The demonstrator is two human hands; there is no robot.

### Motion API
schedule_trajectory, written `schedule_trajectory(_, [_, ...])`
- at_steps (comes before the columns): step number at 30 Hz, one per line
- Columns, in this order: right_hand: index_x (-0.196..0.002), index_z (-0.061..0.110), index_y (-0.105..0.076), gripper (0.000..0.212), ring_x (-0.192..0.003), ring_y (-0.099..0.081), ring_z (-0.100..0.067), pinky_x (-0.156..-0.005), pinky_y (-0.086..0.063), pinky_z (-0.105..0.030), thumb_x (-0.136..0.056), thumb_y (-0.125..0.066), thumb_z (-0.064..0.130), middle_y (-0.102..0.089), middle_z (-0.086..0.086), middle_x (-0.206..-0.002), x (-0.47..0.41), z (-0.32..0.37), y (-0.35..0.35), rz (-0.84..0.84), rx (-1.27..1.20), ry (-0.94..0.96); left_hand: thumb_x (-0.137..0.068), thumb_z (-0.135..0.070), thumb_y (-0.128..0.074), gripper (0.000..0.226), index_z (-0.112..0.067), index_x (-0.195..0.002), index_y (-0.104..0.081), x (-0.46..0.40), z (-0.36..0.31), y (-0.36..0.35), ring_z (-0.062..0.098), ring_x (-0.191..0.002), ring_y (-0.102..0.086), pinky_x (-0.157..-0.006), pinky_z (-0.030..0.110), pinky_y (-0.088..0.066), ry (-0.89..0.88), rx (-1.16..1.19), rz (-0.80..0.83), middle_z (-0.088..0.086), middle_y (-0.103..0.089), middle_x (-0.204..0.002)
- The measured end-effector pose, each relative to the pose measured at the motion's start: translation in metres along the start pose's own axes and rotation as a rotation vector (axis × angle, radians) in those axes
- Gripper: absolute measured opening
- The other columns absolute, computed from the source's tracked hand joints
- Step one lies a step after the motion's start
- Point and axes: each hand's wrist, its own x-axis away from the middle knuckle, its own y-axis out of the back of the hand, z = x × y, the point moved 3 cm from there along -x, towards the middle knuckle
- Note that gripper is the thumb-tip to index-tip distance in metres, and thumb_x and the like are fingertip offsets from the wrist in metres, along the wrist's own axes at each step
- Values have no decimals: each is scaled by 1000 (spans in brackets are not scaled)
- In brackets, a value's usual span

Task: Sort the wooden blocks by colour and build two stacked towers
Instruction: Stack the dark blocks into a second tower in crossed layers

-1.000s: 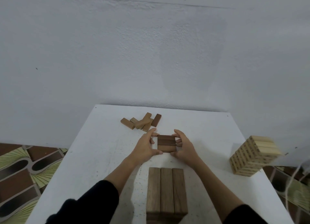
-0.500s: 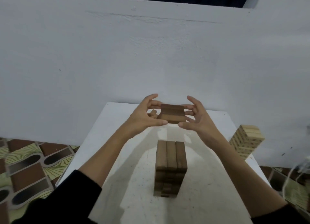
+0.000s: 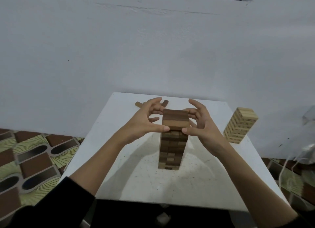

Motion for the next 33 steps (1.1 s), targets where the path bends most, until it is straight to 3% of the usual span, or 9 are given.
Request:
schedule_trajectory(7, [-131, 38, -37, 89, -122, -48, -11, -115, -22, -51, -54, -79, 26, -53, -2, -120, 3, -6, -3, 15, -6, -11, -61, -18, -79, 94, -25, -142, -31, 6, 4, -4, 6, -120, -52, -100, 23, -44, 14, 17, 16, 3, -54, -126])
schedule_trajectory(17, [-128, 40, -35, 88, -126, -43, -15, -115, -22, -52, -51, -78, 28, -48, -1, -125, 2, -6, -4, 42, -2, -21, -68, -13, -82, 93, -28, -142, -28, 6, 7, -6, -3, -118, -49, -94, 15, -44, 20, 3, 37, -9, -49, -127])
schedule_trajectory(20, [-129, 41, -33, 91, -128, -41, -13, -116, -21, -49, -52, -80, 29, -46, 0, -130, 1, -4, -4, 64, 37, -11, -68, -10, -83, 97, -30, -143, -24, 6, 7, -7, -5, -122, -45, -96, 14, -42, 13, -13, 50, -11, -45, -133])
schedule_trajectory(26, [-133, 41, -27, 95, -128, -42, -12, -116, -21, -49, -56, -81, 35, -48, 0, -129, 2, -1, -5, 98, 182, 21, -61, -24, -80, 98, -36, -140, -23, 7, 4, -12, 3, -127, -43, -107, 24, -38, -14, -56, 57, -8, -45, -136])
schedule_trajectory(33, [-135, 40, -24, 94, -126, -44, -12, -115, -23, -48, -59, -80, 40, -51, 4, -125, 3, 1, -8, 83, 258, 33, -61, -26, -80, 102, -31, -144, -21, 6, 6, -14, 0, -124, -45, -102, 17, -38, -19, -94, 54, -6, -46, -134])
